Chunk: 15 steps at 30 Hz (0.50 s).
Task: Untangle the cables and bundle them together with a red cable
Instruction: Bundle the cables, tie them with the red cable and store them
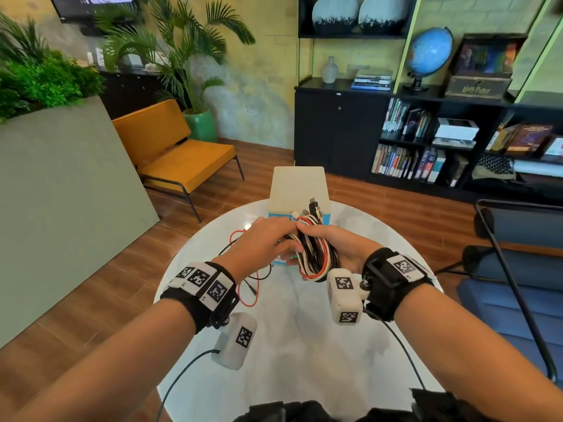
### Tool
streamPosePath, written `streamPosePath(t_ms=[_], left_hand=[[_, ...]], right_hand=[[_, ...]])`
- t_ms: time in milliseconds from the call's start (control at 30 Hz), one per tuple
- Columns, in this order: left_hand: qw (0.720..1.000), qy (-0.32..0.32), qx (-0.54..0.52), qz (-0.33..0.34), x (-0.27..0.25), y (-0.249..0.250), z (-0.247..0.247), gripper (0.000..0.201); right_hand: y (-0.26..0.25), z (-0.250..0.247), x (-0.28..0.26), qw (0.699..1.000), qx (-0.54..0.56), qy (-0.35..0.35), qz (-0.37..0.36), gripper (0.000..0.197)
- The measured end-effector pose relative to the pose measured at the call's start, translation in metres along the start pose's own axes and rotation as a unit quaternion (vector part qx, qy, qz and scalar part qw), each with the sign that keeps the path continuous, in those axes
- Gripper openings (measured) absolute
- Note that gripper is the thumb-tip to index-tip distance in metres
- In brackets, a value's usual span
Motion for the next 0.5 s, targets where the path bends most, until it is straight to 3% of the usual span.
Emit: streamPosePath(t_ms=[200,300,400,500], left_hand=[[0.999,-0.001,0.035,-0.03,0.001,-0.005,0.0,0.02],[1.0,-0.005,0.009,-0.029,0.0,-0.008,0.0,0.016],[0.998,0.009,-0.03,-0.053,0.0,-0.017,-0.004,0.005],[0.99,0.03,-0.105,-0.087,-0.002,-0.033,-0.007,0.015]], right_hand=[[0.007,0.012,0.003,0.998,0.038,-0.042,0.002,0.047],[0.006,0.017,0.005,0.999,0.029,-0.016,-0.02,0.024],[0.004,0.016,0.008,0.998,-0.004,0.037,-0.045,0.016],[0.001,0.019,0.008,0.995,-0.049,0.053,-0.062,0.014]])
Point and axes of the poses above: each hand's wrist, its own x-axis towards the middle knuckle, its own z-axis out of the palm, y = z × x, the point moved 9 cm from there along x, towards the middle knuckle, and after that the axes turned 2 degrees about -z, right-handed, at the moved point
